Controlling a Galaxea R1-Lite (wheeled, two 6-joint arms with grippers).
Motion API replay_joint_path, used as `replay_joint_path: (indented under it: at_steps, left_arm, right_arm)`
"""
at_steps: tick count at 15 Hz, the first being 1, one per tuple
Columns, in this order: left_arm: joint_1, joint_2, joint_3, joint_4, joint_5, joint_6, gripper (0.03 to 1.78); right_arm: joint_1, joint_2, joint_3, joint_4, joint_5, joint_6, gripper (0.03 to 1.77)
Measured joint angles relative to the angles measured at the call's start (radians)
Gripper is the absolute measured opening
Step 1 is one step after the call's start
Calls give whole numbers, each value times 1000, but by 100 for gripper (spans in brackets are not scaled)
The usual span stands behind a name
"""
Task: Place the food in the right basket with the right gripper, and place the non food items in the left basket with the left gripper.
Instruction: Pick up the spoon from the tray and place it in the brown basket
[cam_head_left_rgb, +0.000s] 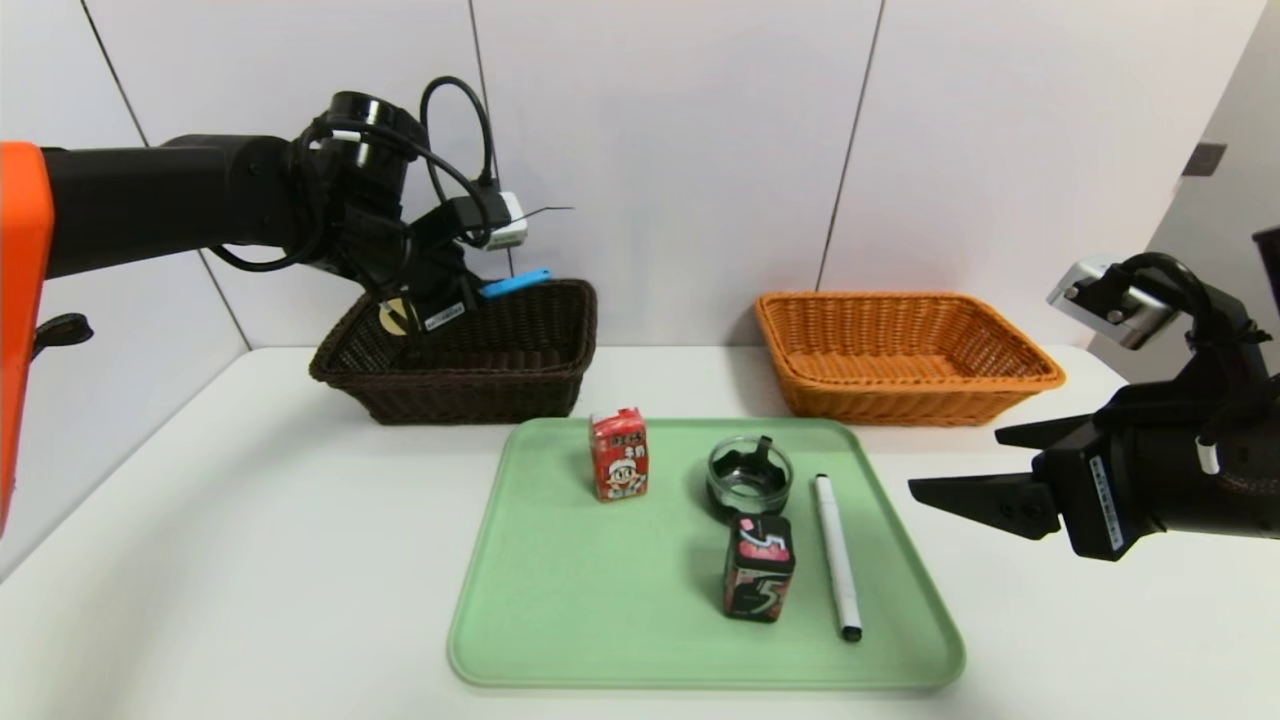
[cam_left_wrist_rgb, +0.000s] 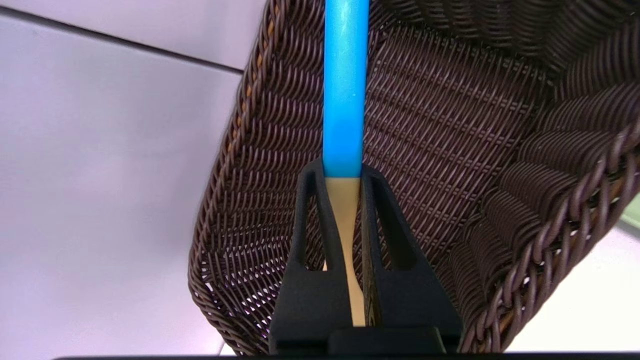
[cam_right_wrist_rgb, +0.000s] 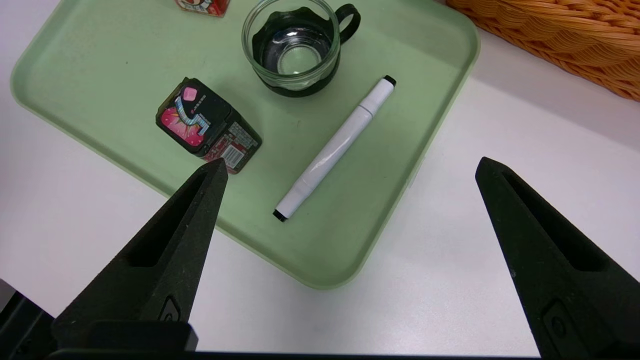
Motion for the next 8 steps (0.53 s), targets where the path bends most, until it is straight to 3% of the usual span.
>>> replay_joint_path:
  at_steps: [7,8]
  left_arm:
    - [10,11,-1,-12,2,-7,14]
    - [12,14,-1,-18,3,-7,25]
  right_arm:
    - [0,0,0,1,0,0,171]
    - [0,0,0,0,-1,0,171]
